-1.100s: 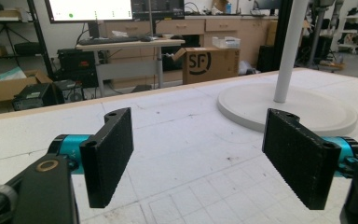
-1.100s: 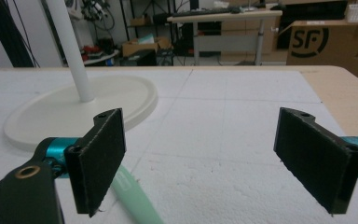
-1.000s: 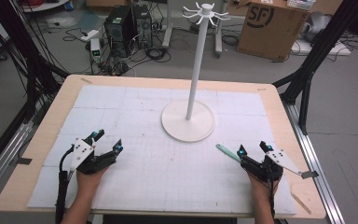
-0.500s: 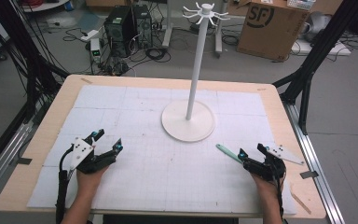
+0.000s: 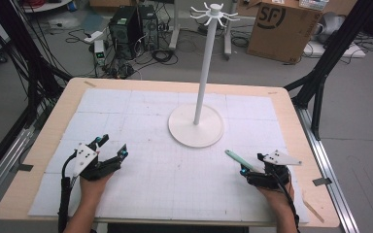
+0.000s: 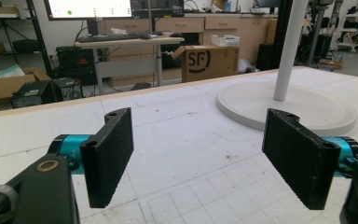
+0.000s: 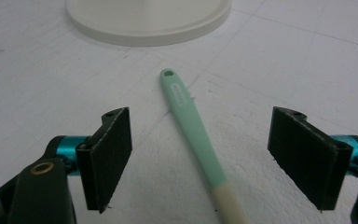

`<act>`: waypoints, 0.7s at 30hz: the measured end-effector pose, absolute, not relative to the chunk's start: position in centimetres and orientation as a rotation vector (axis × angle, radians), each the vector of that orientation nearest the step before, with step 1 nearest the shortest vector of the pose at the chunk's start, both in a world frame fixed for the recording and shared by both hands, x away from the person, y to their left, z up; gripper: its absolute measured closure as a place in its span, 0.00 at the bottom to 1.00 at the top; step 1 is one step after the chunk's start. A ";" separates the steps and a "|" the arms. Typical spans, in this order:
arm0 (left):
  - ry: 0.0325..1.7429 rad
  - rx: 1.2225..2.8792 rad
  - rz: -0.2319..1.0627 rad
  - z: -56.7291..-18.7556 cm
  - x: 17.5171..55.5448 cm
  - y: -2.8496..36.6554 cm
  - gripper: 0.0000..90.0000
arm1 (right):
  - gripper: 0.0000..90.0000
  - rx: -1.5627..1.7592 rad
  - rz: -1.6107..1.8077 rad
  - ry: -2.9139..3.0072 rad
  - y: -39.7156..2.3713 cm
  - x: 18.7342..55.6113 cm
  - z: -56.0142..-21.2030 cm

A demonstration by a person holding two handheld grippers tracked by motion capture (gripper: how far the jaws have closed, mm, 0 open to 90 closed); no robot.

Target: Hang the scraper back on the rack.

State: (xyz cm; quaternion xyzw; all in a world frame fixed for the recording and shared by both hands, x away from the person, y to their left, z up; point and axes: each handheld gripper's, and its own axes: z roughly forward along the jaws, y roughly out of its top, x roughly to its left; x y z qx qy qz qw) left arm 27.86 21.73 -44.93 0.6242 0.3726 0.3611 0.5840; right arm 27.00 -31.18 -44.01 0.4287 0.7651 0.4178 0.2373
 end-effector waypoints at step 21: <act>0.869 1.458 0.844 -44.9 27.9 21.7 0.28 | 0.29 1.179 1.081 2.266 -31.6 27.1 -43.1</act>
